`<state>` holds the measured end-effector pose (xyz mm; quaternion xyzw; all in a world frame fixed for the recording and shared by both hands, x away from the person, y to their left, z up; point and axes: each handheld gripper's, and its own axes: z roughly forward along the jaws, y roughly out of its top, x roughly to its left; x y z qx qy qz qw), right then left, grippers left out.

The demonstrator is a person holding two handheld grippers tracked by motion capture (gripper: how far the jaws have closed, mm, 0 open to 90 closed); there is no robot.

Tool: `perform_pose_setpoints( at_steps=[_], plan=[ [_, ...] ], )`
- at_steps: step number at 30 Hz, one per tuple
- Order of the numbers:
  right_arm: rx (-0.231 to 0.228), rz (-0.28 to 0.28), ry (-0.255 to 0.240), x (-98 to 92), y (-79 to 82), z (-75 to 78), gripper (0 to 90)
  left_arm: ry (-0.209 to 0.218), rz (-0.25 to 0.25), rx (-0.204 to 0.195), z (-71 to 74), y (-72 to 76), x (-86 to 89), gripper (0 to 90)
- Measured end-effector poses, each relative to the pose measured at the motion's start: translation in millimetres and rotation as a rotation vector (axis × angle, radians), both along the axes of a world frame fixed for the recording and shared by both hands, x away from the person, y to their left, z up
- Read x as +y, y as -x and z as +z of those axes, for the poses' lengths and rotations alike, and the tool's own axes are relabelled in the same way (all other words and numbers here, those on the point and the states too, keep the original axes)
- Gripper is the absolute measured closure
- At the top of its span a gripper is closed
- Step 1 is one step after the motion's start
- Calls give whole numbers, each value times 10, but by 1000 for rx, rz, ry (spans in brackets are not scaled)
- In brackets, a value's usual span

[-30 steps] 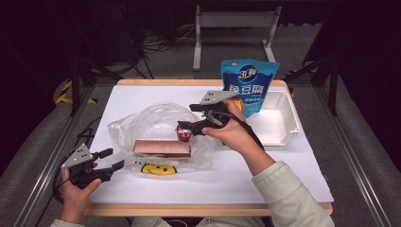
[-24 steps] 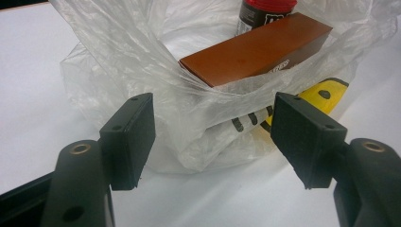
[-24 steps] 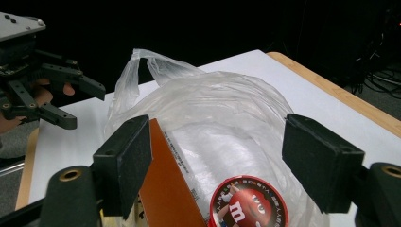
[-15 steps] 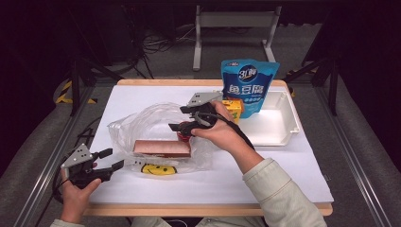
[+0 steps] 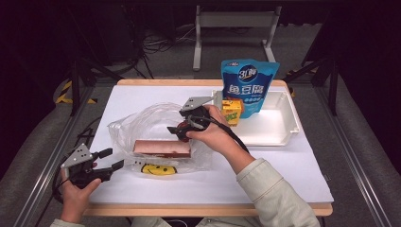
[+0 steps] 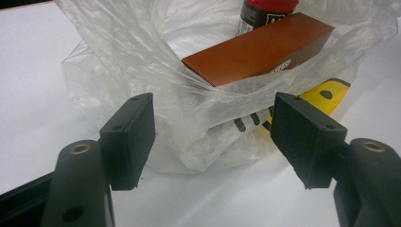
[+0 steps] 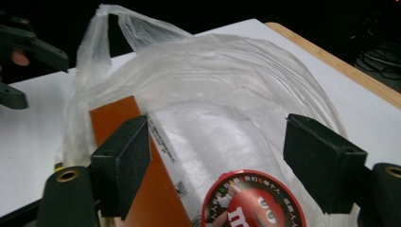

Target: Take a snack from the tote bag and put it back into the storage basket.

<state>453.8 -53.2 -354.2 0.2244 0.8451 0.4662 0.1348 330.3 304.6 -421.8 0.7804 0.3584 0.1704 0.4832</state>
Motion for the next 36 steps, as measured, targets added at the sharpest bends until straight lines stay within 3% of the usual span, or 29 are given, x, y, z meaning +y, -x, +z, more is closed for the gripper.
perform_pose_setpoints(
  at_steps=[11,36],
  plan=[
    [18,-46,52,-11,-70,-214,223,-3,0,-2,0,-4,0,320],
    [84,-108,120,-58,-147,-495,235,-3,2,-3,4,-1,0,315]
  ],
)
